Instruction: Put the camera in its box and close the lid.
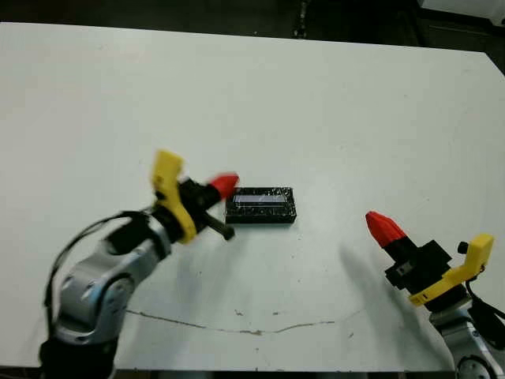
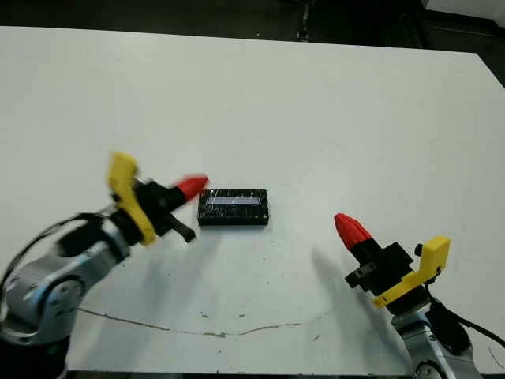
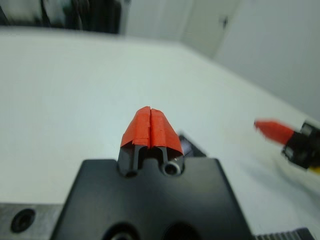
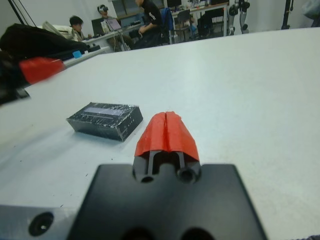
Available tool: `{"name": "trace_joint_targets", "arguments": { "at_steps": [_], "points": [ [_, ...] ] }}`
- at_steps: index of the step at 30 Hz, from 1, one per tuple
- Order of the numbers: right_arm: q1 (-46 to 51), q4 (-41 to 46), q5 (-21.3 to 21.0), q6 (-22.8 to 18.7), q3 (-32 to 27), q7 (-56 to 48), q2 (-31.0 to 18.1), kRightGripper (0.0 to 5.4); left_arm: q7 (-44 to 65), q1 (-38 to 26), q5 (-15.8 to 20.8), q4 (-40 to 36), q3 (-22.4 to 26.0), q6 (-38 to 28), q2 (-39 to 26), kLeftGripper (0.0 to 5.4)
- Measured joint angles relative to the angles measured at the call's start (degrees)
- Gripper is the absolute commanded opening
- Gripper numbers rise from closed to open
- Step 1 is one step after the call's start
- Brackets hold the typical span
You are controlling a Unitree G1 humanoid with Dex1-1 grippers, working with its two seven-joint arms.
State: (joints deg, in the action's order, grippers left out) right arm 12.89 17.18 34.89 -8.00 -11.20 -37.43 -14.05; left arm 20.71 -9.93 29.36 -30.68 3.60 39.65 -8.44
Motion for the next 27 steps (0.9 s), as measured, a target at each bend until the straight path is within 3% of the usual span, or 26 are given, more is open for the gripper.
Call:
{"name": "trace_joint_targets", "arguments": {
  "at_steps": [7, 15, 27],
  "points": [
    [-2.37, 0.81, -0.73, 1.26, -1.25, 2.36, -0.01, 0.0, -0.62, 1.91, 3.2, -4.19, 6.95, -7.39, -0.69, 0.03],
    [-7.29, 3.96, -3.69, 4.16, -1.37, 11.35, 3.44, 0.0, -4.24, 7.07, -6.51, 0.36, 7.24, -26.97, 2.18, 0.03],
    [-9.13, 5.21, -17.53, 11.53, 1.78, 22.9, 8.26, 0.0, -6.27, 16.93, -10.19, 7.39, 4.87, -40.37, 7.29, 0.03]
  ]
}}
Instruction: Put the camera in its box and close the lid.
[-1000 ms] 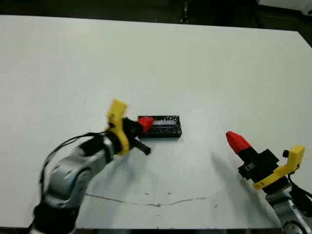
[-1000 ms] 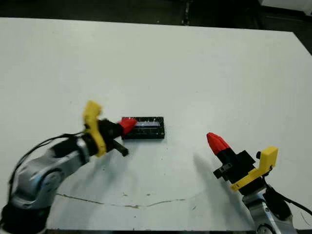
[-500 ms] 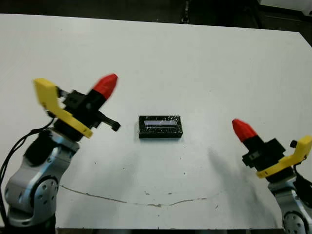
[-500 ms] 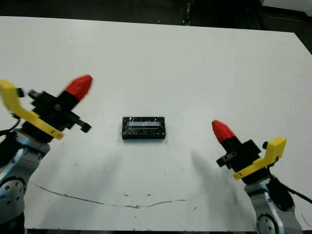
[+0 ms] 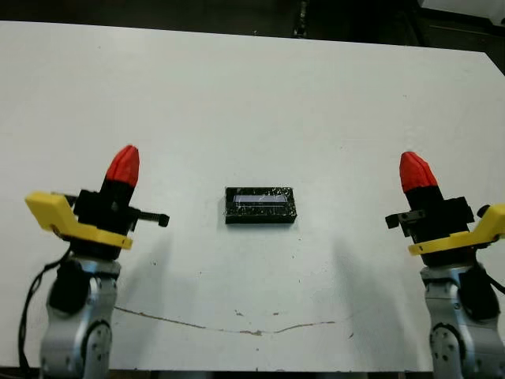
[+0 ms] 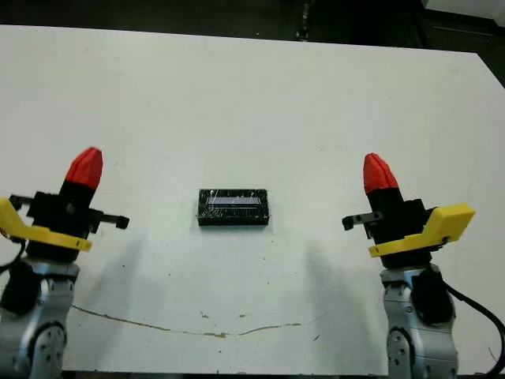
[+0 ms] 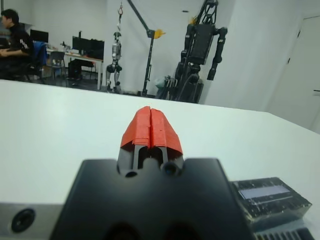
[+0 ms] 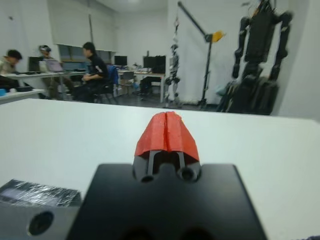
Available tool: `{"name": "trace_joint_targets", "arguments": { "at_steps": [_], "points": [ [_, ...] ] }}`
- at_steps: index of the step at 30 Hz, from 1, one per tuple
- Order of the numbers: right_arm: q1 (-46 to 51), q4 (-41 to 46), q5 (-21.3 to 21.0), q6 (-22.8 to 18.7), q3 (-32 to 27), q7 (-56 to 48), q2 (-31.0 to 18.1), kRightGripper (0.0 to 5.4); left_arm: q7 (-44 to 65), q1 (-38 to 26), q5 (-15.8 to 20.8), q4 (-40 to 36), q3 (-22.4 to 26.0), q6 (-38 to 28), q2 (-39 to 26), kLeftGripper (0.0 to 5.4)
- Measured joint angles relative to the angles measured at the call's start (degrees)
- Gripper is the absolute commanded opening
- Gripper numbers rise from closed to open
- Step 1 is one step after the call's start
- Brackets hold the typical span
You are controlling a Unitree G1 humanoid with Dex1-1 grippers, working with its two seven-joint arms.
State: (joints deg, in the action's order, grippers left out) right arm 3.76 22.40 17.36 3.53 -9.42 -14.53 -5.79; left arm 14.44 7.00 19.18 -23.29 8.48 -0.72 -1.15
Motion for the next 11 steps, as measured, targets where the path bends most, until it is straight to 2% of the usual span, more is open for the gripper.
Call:
{"name": "trace_joint_targets", "arguments": {
  "at_steps": [3, 11],
  "points": [
    [-0.72, -1.08, -2.41, 1.28, 0.81, 1.47, 0.69, 0.0, -0.27, -0.09, -0.39, 1.11, -0.58, -1.91, 0.33, 0.03],
    [-1.07, -4.12, -3.16, 2.47, 1.64, 1.43, 0.82, 0.0, -0.92, -0.38, -0.68, 2.61, -1.62, -2.45, 0.33, 0.03]
  ]
}}
